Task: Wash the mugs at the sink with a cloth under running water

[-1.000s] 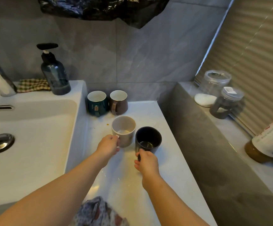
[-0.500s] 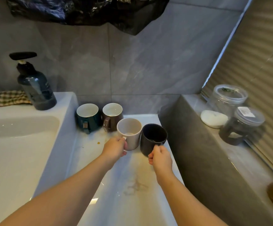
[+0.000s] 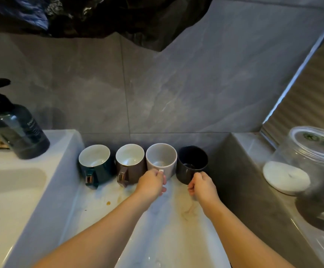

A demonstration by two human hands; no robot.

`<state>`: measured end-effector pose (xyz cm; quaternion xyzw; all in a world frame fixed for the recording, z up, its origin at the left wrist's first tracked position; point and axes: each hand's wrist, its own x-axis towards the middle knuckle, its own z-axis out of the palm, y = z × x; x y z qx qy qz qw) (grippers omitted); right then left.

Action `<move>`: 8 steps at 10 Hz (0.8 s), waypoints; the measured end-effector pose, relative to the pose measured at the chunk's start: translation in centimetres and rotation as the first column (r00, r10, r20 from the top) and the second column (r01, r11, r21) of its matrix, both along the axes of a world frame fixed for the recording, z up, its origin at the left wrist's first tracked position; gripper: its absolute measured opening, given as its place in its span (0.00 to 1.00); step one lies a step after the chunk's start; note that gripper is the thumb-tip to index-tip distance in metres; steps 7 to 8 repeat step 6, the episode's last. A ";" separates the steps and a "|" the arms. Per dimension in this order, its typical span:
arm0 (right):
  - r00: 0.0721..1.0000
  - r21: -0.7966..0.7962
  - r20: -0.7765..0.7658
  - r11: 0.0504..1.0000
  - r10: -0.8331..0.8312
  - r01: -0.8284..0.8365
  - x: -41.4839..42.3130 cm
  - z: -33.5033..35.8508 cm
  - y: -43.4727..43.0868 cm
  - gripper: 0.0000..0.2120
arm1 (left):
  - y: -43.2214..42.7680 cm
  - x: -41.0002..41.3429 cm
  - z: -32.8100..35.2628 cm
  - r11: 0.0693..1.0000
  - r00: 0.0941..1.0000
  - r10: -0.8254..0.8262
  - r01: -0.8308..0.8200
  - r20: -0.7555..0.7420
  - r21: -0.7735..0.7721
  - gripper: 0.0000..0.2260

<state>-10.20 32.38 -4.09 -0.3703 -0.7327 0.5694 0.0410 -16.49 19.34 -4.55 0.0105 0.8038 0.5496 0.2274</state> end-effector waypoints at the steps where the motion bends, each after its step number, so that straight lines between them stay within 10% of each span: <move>1: 1.000 -0.019 -0.009 1.000 0.011 -0.011 -0.7 -0.2 0.4 0.11 | 0.3 -0.5 -0.2 1.000 1.000 0.014 -0.014 -0.022 -0.022 0.15; 8: 0.998 -0.133 0.054 0.990 -0.040 0.047 -1.9 0.1 0.8 0.09 | -0.3 0.1 0.7 0.979 0.990 -0.001 -0.028 -0.143 -0.200 0.16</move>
